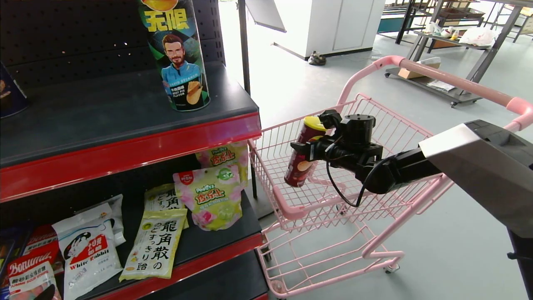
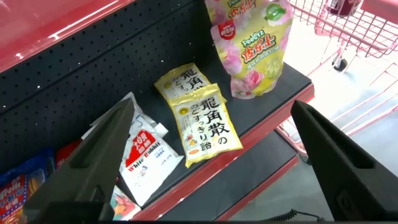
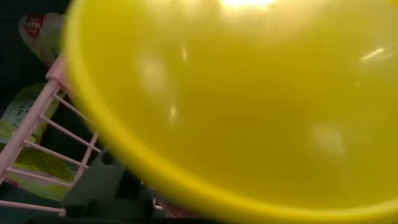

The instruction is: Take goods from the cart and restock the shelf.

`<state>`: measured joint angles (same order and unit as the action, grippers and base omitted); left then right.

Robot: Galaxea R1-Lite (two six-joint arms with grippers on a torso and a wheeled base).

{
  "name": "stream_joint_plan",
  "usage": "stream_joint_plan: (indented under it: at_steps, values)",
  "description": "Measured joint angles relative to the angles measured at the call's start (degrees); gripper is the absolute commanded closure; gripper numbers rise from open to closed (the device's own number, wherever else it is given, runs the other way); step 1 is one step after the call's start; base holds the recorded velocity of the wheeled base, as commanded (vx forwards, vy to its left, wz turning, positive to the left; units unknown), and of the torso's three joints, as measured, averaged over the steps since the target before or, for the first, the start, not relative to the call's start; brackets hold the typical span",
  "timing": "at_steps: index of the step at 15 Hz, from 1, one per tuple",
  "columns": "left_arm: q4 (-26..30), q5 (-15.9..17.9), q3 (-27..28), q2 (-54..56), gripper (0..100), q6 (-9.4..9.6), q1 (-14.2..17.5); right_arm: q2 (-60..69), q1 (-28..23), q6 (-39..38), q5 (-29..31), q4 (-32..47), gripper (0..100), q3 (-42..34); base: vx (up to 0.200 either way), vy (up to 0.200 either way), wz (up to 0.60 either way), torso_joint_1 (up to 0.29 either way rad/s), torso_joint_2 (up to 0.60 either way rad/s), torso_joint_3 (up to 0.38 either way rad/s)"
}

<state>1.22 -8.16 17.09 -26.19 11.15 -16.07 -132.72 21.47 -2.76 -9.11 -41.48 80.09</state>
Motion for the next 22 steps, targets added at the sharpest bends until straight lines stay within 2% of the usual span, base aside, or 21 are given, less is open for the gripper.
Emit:
stream_joint_plan:
  at_steps: [5,11,13,19,22]
  values:
    - [-0.07,0.06,0.1,0.23,0,0.01,-0.02,3.34,0.41,0.44,1.04,0.35,100,-2.34,0.0,0.0,0.0,0.0,0.0,0.0]
    - [-0.07,0.28,-0.09,0.56,0,0.01,-0.07,25.53,1.1,4.28,2.57,7.72,100,-10.64,0.0,0.0,0.0,0.0,0.0,0.0]
    - [0.04,0.0,-0.01,0.78,0,0.23,-0.07,34.57,1.1,6.23,5.61,10.86,100,-15.37,0.0,0.0,0.0,0.0,0.0,0.0]
    - [0.3,0.35,-0.87,1.49,0,0.3,-0.07,64.28,0.39,9.68,12.98,27.12,100,-33.27,0.0,0.0,0.0,0.0,0.0,0.0]
    - [0.37,0.39,-2.05,2.93,0,0.28,-0.07,78.53,-2.07,10.5,15.12,36.36,100,-42.0,0.0,0.0,0.0,0.0,0.0,0.0]
